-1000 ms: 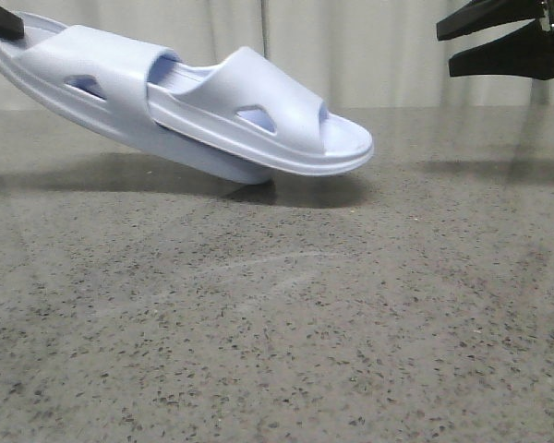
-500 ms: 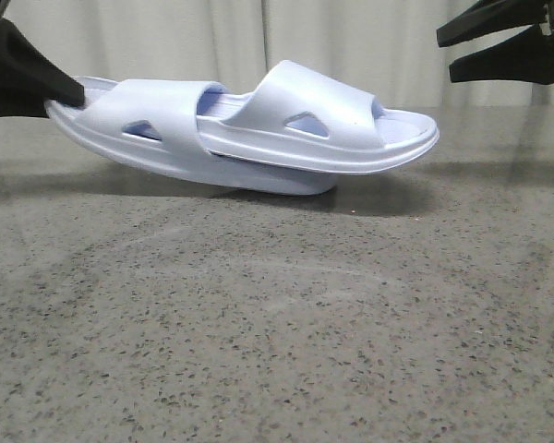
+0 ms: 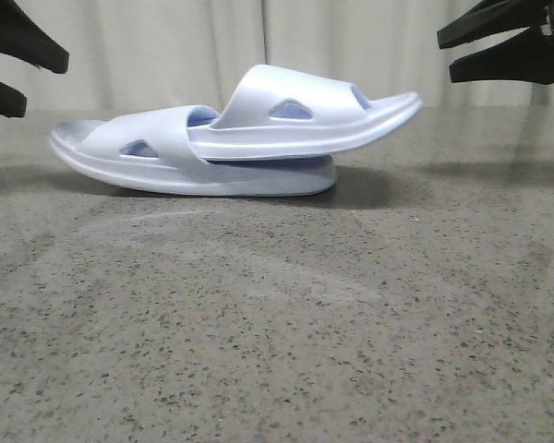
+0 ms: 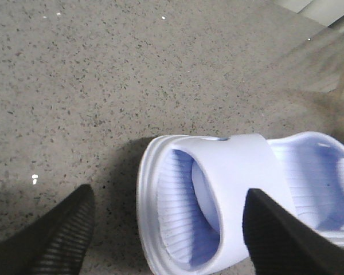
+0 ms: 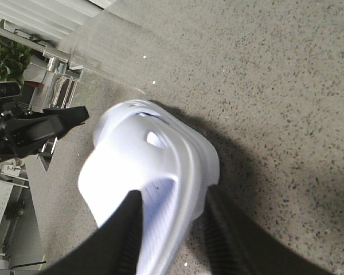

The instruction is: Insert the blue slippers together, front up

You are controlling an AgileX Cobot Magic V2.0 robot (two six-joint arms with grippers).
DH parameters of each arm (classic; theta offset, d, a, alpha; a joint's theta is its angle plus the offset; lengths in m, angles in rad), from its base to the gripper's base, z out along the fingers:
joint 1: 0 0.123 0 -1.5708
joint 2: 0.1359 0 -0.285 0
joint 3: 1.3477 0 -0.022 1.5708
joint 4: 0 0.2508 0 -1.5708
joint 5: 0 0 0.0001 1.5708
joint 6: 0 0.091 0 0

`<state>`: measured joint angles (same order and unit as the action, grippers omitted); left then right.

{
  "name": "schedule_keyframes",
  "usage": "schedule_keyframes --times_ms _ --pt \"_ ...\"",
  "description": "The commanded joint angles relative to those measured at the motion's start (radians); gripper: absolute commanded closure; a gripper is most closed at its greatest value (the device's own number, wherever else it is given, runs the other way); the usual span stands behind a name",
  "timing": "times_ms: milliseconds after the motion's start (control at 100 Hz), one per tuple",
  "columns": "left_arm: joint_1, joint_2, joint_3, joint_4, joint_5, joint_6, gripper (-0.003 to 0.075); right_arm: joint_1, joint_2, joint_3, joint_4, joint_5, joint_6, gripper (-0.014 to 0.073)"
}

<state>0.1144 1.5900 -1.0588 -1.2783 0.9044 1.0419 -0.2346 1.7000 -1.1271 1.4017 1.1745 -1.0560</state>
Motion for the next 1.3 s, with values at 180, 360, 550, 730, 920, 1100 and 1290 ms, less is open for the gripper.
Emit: schedule_keyframes --times_ms 180,360,550,730,920,1100,1290 --pt "0.059 -0.068 -0.086 -0.050 0.172 0.006 0.0360 -0.002 -0.083 -0.029 0.024 0.133 -0.005 0.0679" --pt "0.057 -0.157 -0.086 -0.053 0.129 0.078 0.0699 0.002 -0.191 -0.027 -0.065 0.019 -0.005 0.0674" --pt "0.047 -0.292 -0.086 -0.051 -0.009 0.103 0.0705 0.014 -0.371 0.048 -0.078 -0.198 -0.005 0.0674" --pt "-0.067 -0.419 -0.079 0.050 -0.218 0.114 0.0705 0.115 -0.539 0.177 -0.152 -0.445 -0.005 0.0674" --pt "-0.259 -0.543 0.023 0.170 -0.510 0.114 0.0705 0.276 -0.685 0.306 -0.216 -0.692 -0.005 0.0674" --pt "-0.384 -0.671 0.173 0.187 -0.664 0.114 0.0705 0.409 -0.839 0.430 -0.255 -0.889 -0.005 0.0673" --pt "-0.443 -0.815 0.349 0.178 -0.788 0.114 0.0705 0.442 -1.005 0.597 -0.255 -0.953 -0.005 0.0673"
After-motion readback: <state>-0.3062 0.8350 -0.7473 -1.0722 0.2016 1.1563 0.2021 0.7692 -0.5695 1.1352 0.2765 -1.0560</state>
